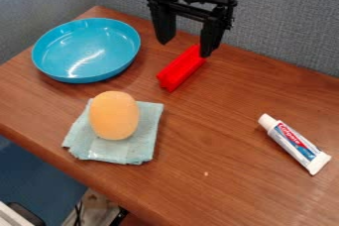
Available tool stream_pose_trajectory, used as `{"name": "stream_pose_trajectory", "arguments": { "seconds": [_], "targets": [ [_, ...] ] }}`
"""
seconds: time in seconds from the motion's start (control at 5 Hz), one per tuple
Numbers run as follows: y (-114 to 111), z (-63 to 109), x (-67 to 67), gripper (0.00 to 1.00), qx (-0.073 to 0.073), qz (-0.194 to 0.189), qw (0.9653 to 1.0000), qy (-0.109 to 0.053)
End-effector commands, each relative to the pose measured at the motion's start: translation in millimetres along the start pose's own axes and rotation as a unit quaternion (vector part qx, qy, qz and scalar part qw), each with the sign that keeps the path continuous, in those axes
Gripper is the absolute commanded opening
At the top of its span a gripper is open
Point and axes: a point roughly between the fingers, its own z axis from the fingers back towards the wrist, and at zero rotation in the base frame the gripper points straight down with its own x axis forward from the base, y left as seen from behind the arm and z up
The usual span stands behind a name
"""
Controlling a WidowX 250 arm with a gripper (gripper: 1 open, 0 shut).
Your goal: Put the red object on the blue plate
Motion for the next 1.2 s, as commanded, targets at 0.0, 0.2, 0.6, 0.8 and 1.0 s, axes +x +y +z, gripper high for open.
{"name": "stream_pose_trajectory", "arguments": {
  "seconds": [0.0, 0.2, 0.6, 0.8, 1.0],
  "targets": [
    [2, -8.4, 1.6, 1.0, 0.0, 0.001, 1.0, 0.01],
    [11, -21.8, 18.2, 1.0, 0.011, 0.005, 0.9998, 0.014],
    [30, -39.2, 47.2, 1.0, 0.026, 0.003, 0.9996, 0.015],
    [40, -49.4, 56.6, 1.0, 0.031, 0.005, 0.9993, 0.019],
    [48, -58.8, 63.6, 1.0, 0.034, 0.008, 0.9991, 0.025]
  ]
}}
